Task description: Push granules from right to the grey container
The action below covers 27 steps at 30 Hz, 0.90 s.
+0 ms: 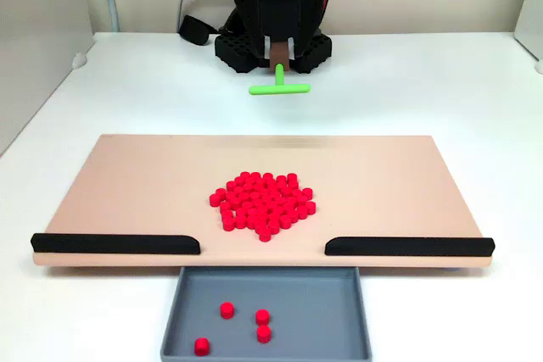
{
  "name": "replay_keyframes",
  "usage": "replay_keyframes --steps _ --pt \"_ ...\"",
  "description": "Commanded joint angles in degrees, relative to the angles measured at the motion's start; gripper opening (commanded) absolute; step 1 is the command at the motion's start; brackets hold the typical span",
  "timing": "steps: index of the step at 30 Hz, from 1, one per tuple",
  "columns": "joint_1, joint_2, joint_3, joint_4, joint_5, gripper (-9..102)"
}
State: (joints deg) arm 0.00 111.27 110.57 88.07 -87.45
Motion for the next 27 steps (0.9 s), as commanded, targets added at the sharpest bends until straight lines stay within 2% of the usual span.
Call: replay_keyframes --steps 1,27 --pt "1.8 1.3 -0.4 -0.3 -4.0 0" --pt "1.6 1.7 -0.4 -0.3 -0.8 0"
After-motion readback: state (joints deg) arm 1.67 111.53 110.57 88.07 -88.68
